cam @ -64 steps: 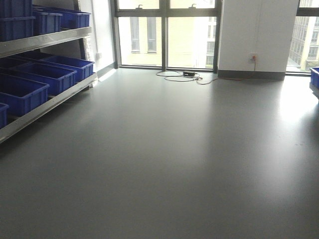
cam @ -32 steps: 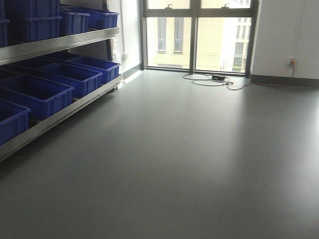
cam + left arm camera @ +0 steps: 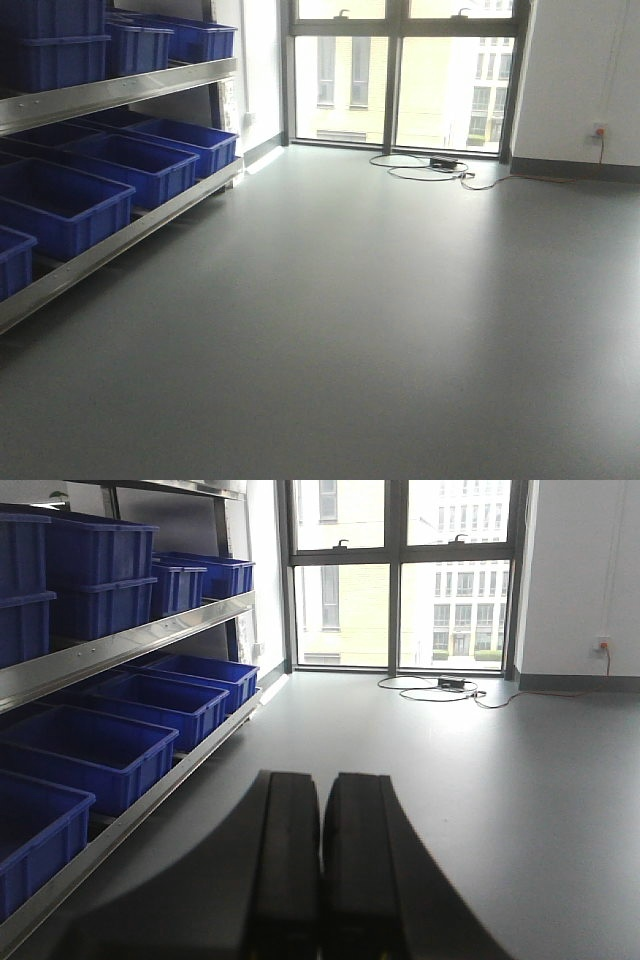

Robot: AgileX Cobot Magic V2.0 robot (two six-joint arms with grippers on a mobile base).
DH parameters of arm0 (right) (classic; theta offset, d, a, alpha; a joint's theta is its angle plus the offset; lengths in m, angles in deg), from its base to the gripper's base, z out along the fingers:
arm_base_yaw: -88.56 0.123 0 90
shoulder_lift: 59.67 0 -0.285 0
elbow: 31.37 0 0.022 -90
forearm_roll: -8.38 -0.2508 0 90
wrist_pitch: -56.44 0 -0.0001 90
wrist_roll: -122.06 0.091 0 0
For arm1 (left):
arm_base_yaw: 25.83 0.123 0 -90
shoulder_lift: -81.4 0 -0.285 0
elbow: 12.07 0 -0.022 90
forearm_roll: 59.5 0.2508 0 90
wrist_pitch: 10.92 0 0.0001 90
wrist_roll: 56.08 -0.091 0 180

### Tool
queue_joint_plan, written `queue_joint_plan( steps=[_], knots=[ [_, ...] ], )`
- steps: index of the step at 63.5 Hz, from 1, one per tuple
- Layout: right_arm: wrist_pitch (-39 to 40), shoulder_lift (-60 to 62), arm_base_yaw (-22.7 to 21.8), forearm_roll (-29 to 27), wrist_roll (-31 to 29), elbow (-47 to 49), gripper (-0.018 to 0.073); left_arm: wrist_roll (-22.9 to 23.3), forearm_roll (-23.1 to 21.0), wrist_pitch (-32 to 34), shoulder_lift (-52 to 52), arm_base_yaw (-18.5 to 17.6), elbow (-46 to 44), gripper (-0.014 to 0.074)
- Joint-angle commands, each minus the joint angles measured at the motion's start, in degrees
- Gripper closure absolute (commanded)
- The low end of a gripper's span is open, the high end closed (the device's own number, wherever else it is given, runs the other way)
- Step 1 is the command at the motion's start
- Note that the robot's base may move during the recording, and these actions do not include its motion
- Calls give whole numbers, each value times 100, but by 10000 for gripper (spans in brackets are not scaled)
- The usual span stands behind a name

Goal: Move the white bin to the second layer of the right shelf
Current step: 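Continue driving and turning toward the windows with the bin held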

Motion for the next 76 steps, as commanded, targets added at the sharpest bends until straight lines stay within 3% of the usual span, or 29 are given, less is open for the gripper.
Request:
queue_joint_plan(
  steps=[1, 76],
  knots=[
    [614, -65, -44, 41, -12, 166, 503, 43, -29, 499, -76, 3, 190, 512],
    [614, -65, -44, 41, -12, 166, 503, 43, -29, 499, -76, 3, 190, 512]
  ],
)
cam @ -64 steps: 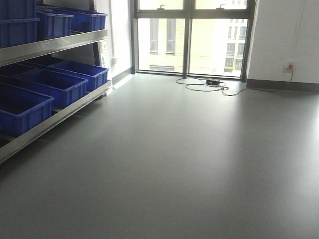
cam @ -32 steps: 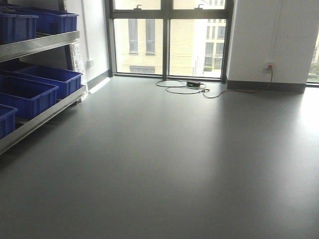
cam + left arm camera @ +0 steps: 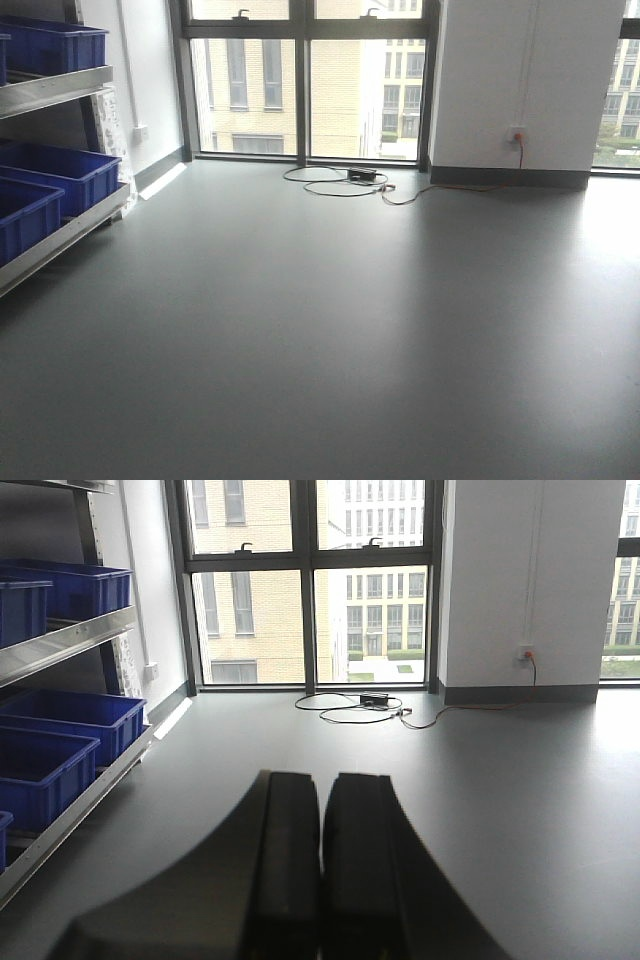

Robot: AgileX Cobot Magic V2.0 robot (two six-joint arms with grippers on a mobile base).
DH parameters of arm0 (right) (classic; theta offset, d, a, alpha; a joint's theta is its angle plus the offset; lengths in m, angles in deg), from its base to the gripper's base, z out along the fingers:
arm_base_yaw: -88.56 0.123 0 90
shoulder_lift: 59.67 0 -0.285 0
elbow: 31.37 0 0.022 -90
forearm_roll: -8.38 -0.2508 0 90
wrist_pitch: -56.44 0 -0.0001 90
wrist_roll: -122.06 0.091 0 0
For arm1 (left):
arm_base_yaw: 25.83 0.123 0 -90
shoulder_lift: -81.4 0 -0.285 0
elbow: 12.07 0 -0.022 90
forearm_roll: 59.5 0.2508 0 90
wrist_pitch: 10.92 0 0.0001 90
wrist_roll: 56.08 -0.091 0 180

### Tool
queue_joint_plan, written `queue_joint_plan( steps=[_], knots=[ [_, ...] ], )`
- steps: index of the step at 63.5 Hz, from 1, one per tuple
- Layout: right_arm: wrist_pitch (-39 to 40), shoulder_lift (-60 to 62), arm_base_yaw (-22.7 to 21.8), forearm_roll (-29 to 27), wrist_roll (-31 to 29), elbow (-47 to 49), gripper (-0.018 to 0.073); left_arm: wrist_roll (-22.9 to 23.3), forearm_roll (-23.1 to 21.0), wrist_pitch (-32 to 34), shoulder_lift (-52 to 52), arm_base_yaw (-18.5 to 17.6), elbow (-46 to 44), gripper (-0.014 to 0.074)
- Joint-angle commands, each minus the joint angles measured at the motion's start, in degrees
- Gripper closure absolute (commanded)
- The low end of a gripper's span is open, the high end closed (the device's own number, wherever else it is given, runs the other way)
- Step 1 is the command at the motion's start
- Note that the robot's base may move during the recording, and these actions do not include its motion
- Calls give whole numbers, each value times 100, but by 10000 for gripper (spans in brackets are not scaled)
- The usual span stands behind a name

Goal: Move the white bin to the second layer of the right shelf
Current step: 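Continue driving and turning toward the windows with the bin held, then turn toward the roller shelf of blue crates carrying the bin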

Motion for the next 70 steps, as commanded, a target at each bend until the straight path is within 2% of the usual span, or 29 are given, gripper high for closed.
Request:
queue_joint_plan(
  steps=[1, 70],
  knots=[
    [614, -65, -44, 41, -12, 166, 503, 43, -29, 499, -76, 3, 190, 512],
    [614, -65, -44, 41, -12, 166, 503, 43, -29, 499, -76, 3, 190, 512]
  ],
)
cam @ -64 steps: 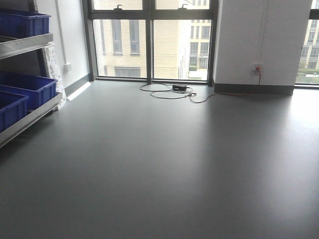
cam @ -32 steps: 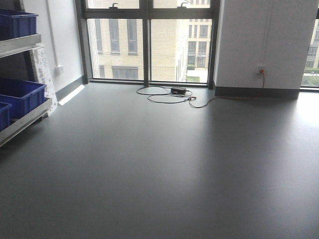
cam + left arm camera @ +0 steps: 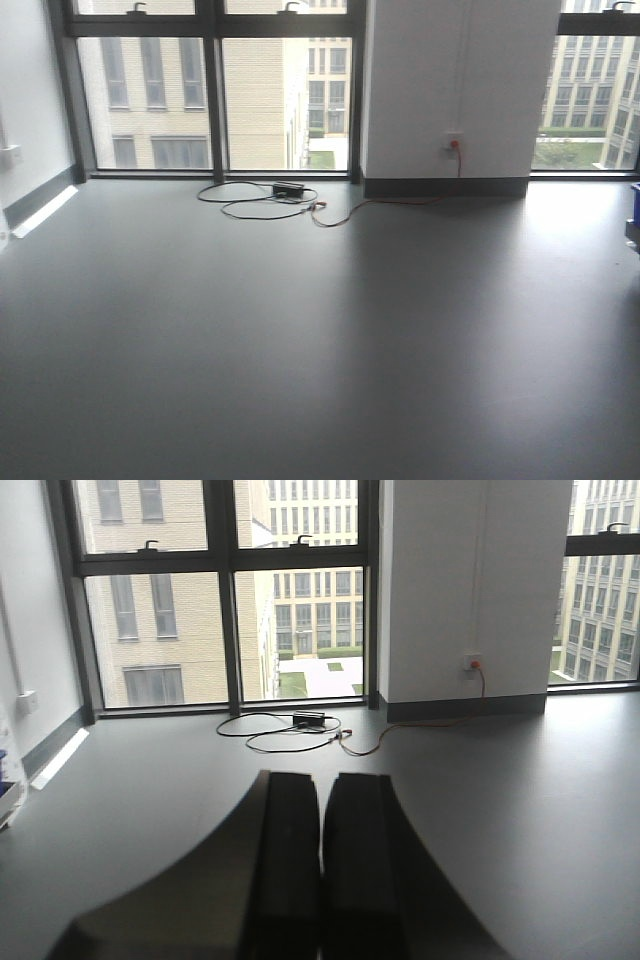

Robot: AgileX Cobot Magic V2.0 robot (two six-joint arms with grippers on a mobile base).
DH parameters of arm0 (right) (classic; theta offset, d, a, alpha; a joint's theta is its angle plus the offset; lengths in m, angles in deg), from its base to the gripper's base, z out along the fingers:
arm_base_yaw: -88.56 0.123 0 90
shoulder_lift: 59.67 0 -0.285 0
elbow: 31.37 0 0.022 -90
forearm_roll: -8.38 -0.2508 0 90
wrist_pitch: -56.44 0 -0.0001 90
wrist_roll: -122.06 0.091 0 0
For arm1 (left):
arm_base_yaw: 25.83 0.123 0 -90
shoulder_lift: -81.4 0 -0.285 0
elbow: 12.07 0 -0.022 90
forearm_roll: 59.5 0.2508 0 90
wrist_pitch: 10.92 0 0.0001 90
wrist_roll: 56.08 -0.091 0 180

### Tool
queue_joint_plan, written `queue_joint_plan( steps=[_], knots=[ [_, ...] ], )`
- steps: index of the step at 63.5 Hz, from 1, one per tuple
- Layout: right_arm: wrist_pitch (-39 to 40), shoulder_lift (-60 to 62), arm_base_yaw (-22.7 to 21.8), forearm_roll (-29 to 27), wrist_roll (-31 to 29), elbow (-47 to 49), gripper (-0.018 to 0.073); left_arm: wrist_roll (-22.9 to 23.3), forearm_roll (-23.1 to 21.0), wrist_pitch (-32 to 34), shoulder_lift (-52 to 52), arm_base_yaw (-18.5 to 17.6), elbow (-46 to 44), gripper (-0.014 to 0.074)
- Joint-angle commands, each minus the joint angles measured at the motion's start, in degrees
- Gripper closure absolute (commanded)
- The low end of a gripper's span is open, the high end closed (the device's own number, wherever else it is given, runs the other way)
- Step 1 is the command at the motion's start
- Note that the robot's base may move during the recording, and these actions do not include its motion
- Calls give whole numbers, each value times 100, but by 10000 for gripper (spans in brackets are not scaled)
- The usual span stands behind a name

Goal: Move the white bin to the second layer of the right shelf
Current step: 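Turn toward the roller shelf of blue crates carrying the bin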

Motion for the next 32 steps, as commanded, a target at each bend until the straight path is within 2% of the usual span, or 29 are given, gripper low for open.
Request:
queue_joint_plan(
  steps=[1, 32],
  knots=[
    [614, -65, -44, 41, -12, 166, 503, 43, -29, 499, -76, 3, 190, 512],
    [612, -65, -44, 41, -12, 166, 503, 43, -29, 499, -76, 3, 190, 512]
  ],
)
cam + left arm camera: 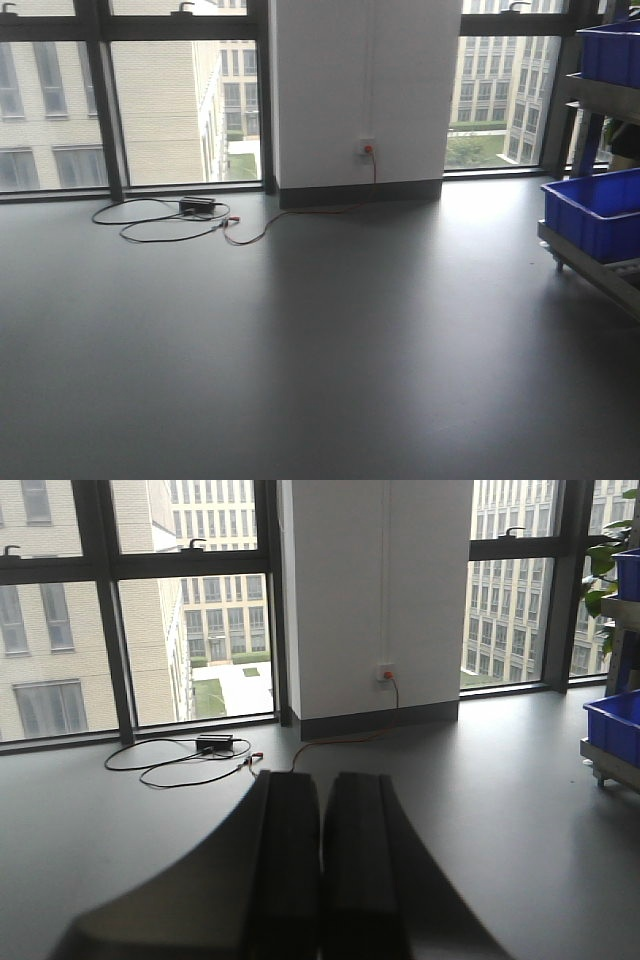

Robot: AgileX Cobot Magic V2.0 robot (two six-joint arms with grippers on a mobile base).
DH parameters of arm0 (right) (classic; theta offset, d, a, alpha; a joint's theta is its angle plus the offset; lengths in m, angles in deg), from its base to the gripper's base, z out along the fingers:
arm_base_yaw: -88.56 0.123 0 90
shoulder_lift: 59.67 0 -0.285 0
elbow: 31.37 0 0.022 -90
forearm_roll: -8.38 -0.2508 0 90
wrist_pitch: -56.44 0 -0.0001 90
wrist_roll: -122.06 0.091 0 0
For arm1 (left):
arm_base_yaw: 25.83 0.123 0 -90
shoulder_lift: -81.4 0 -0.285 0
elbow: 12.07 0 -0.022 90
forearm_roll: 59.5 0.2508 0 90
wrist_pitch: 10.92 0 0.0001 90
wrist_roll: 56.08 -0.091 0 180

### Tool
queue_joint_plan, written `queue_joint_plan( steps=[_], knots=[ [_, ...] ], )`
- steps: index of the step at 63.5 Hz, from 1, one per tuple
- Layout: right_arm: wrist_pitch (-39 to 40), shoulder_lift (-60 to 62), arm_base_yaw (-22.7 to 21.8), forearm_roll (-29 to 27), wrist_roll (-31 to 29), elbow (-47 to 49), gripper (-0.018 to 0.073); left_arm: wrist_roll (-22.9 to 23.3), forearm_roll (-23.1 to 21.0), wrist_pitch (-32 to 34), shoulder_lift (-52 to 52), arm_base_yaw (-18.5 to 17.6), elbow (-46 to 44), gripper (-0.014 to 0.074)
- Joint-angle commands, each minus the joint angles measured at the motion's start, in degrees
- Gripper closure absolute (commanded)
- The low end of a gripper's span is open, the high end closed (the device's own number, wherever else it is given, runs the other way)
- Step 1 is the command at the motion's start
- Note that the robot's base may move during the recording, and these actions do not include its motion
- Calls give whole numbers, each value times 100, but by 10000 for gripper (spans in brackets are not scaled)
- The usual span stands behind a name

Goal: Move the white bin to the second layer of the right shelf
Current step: 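Turn toward the roller shelf of blue crates carrying the bin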

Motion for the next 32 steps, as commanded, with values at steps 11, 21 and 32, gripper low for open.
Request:
queue_joint_plan(
  steps=[11, 21, 32],
  knots=[
    [612, -65, -44, 41, -12, 166, 503, 43, -29, 499, -76, 3, 190, 512],
    [612, -65, -44, 41, -12, 166, 503, 43, -29, 499, -76, 3, 190, 512],
    [612, -65, -44, 41, -12, 166, 503, 43, -29, 499, -76, 3, 190, 512]
  ],
)
